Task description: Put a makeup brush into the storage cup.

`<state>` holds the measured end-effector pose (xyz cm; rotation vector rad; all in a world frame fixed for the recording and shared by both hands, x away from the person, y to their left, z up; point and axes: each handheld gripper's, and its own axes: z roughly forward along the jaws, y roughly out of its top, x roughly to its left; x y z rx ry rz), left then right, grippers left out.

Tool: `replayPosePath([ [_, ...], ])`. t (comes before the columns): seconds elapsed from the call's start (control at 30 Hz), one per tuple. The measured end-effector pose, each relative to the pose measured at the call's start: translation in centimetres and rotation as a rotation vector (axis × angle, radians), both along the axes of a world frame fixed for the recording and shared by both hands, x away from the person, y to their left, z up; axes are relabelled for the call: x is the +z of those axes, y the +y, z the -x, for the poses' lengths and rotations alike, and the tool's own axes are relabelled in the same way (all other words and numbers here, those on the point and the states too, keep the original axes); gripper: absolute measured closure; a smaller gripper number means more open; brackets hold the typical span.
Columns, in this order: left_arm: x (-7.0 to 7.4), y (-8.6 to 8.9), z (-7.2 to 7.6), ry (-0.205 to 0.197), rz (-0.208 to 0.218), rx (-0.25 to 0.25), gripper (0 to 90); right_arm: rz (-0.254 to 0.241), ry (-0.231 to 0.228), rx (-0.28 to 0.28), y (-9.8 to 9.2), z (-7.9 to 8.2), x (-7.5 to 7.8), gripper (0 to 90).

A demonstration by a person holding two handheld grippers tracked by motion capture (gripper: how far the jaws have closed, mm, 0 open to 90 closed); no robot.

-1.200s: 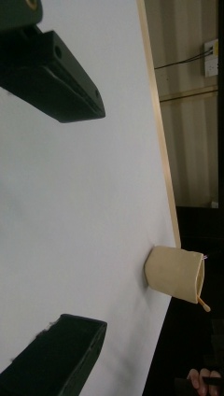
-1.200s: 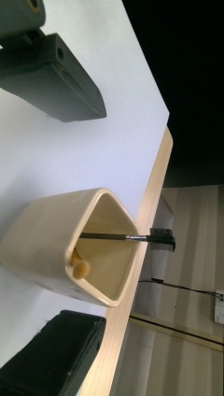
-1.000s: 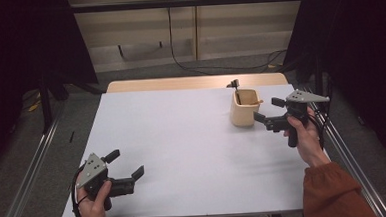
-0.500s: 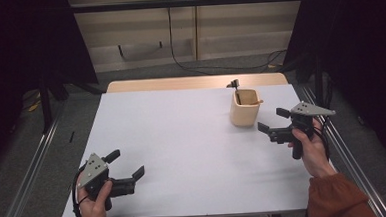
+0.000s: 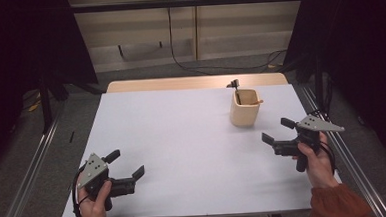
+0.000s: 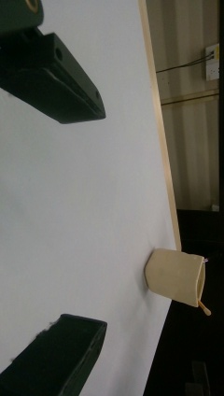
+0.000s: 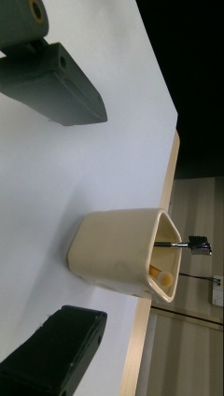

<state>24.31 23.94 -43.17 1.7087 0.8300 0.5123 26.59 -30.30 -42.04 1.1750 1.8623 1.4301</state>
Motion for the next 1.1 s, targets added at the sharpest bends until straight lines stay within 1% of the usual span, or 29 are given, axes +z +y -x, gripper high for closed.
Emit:
replayPosePath([
  [0.1, 0.0, 0.1, 0.0, -0.002, 0.005, 0.002, 1.5, -0.005, -0.001, -0.009, -0.3, 0.9, -0.2, 3.7],
  [0.2, -0.1, 0.1, 0.1, 0.000, 0.004, 0.003, 1.5, 0.003, 0.003, -0.016, -0.8, 1.8, -0.3, 3.7],
  [0.27, -0.1, 0.1, 0.1, 0.005, 0.004, 0.006, 1.5, 0.004, 0.005, -0.031, -1.0, 2.3, -0.5, 3.9],
  [0.37, -0.1, 0.1, 0.2, 0.005, 0.001, 0.003, 1.4, 0.009, 0.008, -0.032, -1.3, 3.0, -0.7, 3.7],
  [0.43, -0.1, 0.1, 0.3, 0.001, 0.002, 0.007, 1.4, 0.010, 0.009, -0.038, -1.4, 3.3, -0.8, 3.7],
  [0.53, -0.1, 0.3, 0.4, 0.006, 0.006, 0.017, 1.4, 0.006, 0.015, -0.042, -1.8, 4.0, -1.0, 3.8],
  [0.57, -0.1, 0.4, 0.5, 0.004, 0.013, 0.020, 1.4, 0.000, 0.021, -0.037, -1.9, 4.2, -1.0, 3.8],
  [0.6, 0.0, 0.5, 0.5, 0.003, 0.013, 0.021, 1.4, -0.016, 0.029, -0.037, -2.1, 4.4, -1.1, 3.8],
  [0.63, 0.0, 0.5, 0.5, 0.003, 0.016, 0.024, 1.4, -0.029, 0.030, -0.044, -2.1, 4.6, -1.2, 3.9],
  [0.73, 0.0, 0.7, 0.7, 0.000, 0.019, 0.029, 1.3, -0.020, 0.029, -0.043, -2.2, 5.3, -1.3, 3.9],
  [0.83, 0.0, 0.7, 0.8, 0.002, 0.052, 0.039, 1.3, -0.009, 0.031, -0.048, -2.4, 6.1, -1.4, 3.8],
  [0.87, 0.0, 0.7, 0.8, 0.006, 0.056, 0.042, 1.3, -0.010, 0.029, -0.051, -2.6, 6.3, -1.5, 3.5],
  [0.97, 0.0, 0.7, 1.0, 0.005, 0.055, 0.041, 1.3, -0.018, 0.034, -0.065, -2.9, 7.0, -1.7, 3.4],
  [1.03, 0.0, 0.7, 1.0, 0.003, 0.049, 0.044, 1.3, -0.019, 0.038, -0.063, -3.0, 7.3, -1.8, 3.3],
  [1.1, 0.0, 0.9, 1.0, 0.001, 0.049, 0.049, 1.4, -0.003, 0.032, -0.059, -2.9, 7.4, -1.7, 3.1],
])
